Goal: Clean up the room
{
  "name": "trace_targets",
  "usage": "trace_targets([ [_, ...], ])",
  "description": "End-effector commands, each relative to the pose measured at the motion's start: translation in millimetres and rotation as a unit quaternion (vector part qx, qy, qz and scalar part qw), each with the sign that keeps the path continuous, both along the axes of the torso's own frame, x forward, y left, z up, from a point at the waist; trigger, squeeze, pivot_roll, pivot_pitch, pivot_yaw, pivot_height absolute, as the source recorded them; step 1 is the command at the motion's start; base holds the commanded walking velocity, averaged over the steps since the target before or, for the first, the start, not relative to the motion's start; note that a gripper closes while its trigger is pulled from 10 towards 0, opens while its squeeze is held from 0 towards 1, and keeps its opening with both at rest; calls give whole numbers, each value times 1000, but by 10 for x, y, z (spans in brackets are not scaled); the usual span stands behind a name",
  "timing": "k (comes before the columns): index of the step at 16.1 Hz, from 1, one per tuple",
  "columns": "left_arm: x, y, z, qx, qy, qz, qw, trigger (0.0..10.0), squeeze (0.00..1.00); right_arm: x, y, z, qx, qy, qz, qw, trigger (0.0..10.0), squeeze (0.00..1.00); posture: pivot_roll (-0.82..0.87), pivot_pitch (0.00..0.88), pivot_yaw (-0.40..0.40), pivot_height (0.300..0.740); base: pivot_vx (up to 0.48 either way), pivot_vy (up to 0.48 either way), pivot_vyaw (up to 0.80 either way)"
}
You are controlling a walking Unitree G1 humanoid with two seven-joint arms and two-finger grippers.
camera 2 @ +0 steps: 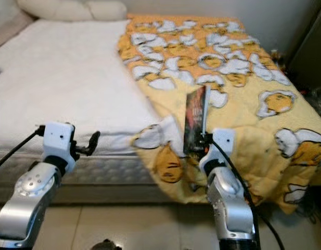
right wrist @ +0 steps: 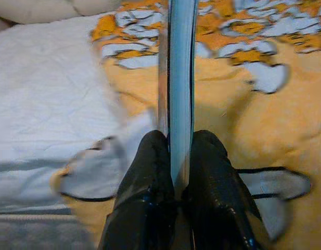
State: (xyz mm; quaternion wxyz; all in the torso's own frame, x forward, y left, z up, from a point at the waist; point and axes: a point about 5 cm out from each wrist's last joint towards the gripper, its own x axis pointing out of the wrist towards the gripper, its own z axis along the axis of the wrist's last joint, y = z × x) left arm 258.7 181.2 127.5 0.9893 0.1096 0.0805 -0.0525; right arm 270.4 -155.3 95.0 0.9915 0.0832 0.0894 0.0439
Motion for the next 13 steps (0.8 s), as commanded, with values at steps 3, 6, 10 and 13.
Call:
trace_targets([
  [3, 16, -4, 30, -11, -6, 3, 1000, 10000, 0, 43, 0, 117, 0, -31, 7, 999, 10000, 0, 79, 0, 2, 740, 0, 335, 0],
  [6, 19, 1, 31, -14, -5, 5, 1000, 10000, 0, 42, -6, 119, 0, -32, 5, 999, 10000, 0, 75, 0, 5, 740, 0, 331, 0],
  [10, 16, -8, 29, -15, -6, 5, 1000, 10000, 0, 36, -25, 122, -38, -33, 9, 999, 10000, 0, 75, 0, 2, 740, 0, 330, 0],
  [13, 2, -4, 18, -20, -1, 6, 1000, 10000, 0, 60, -20, 187, 2, -47, 17, 999, 10000, 0, 75, 0, 0, 740, 0, 333, 0],
])
